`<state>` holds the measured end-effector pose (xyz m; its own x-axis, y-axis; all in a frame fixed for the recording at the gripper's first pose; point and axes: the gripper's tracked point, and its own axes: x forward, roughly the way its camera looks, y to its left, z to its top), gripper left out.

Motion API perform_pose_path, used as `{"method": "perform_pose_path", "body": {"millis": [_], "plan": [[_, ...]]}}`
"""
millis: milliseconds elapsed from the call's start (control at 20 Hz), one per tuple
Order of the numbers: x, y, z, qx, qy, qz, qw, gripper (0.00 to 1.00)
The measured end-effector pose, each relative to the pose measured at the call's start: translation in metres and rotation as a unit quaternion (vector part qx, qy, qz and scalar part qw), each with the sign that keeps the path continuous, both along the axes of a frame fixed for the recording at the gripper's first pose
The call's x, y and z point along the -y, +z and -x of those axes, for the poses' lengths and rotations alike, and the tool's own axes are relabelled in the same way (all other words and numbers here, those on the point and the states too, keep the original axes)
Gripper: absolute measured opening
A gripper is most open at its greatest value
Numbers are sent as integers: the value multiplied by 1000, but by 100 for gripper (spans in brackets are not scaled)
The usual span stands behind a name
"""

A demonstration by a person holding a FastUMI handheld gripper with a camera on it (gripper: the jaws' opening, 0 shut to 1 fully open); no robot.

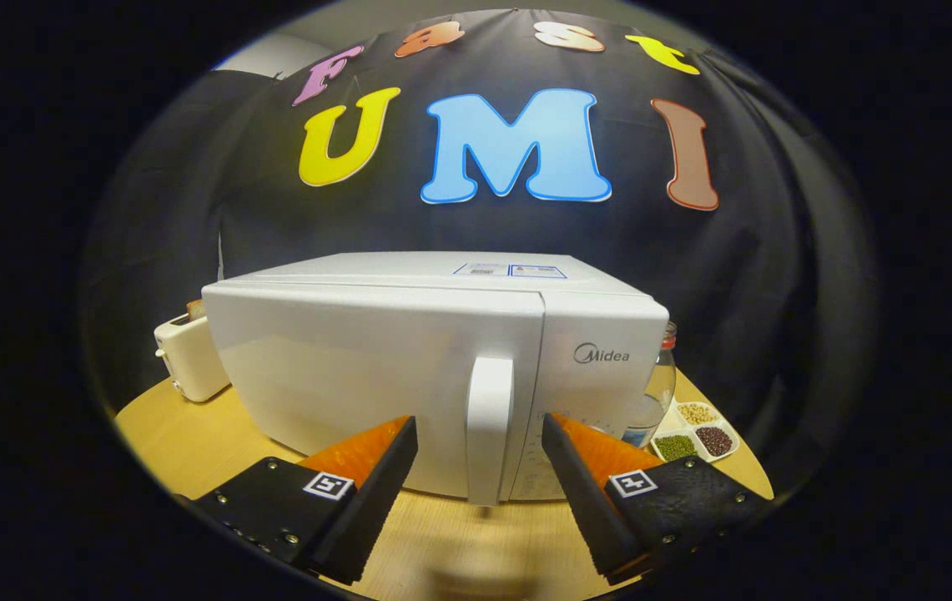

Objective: Open the microwave, put the food inside, and close the microwave door.

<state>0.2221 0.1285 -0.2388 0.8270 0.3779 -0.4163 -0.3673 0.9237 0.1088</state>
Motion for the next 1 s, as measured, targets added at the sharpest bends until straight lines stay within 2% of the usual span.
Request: {"method": "perform_pose_path", "body": {"millis": [50, 150, 200, 350, 400, 450, 550, 600, 700, 1000], "plan": [[-2, -3, -1, -7, 1, -4, 1000, 95], [-5, -11, -2, -23, -3, -7, 1000, 82], [-6, -14, -3, -29, -3, -10, 1000, 65], [-1, -20, -6, -31, -18, 5, 999, 63], [2, -19, -6, -30, -18, 9, 999, 42], [0, -18, -6, -30, -19, 7, 999, 33], [1, -20, -5, -38, -16, 12, 999, 32], [2, -17, -4, -38, -15, 18, 999, 28], [1, -18, -3, -34, -10, 32, 999, 10], [2, -18, 0, -70, -6, 21, 997, 9]]}}
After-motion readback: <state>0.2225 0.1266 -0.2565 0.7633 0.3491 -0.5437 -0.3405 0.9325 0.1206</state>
